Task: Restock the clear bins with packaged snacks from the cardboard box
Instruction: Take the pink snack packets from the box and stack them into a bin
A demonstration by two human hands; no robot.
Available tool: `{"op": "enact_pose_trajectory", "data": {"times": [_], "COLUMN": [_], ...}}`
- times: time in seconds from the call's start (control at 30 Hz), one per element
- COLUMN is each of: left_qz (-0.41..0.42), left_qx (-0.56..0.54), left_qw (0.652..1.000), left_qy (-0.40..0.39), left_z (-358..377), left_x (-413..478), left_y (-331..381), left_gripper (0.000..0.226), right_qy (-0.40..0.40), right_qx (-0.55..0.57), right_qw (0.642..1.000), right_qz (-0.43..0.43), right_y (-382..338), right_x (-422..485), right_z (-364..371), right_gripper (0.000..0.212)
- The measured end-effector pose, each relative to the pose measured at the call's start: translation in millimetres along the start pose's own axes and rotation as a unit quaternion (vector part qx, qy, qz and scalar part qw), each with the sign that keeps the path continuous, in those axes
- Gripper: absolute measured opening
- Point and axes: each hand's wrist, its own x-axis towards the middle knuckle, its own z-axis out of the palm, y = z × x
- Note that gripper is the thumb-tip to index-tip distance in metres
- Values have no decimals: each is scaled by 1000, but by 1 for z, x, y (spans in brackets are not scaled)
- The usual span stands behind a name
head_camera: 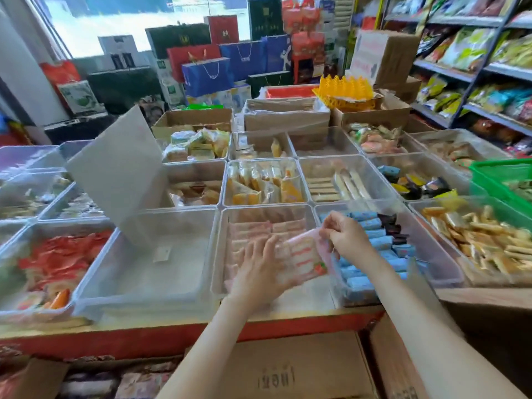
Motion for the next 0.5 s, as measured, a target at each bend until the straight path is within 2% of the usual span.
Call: {"op": "enact_pose_trajectory", "data": {"times": [0.1,0.27,0.4,0.5], "left_qz": [-59,-44,-4,3], "left_qx": [-125,-130,-91,-96], "left_qw": [990,990,994,989], "left_qy": [37,17,-54,-109], "left_z": [18,51,76,95], "left_x": [35,91,119,134], "left_y": [-38,-81,-98,-106], "left_gripper": [44,58,64,55], "right_qy": [34,26,6,-11], "right_qx": [-45,-63,-82,-107], "right_qw": [998,998,996,994], "right_qz": [-6,6,15,37], "right_y": [15,43,61,80], "right_x": [28,65,86,98], "right_z": [26,46,58,70], "right_gripper": [27,29,29,31]}}
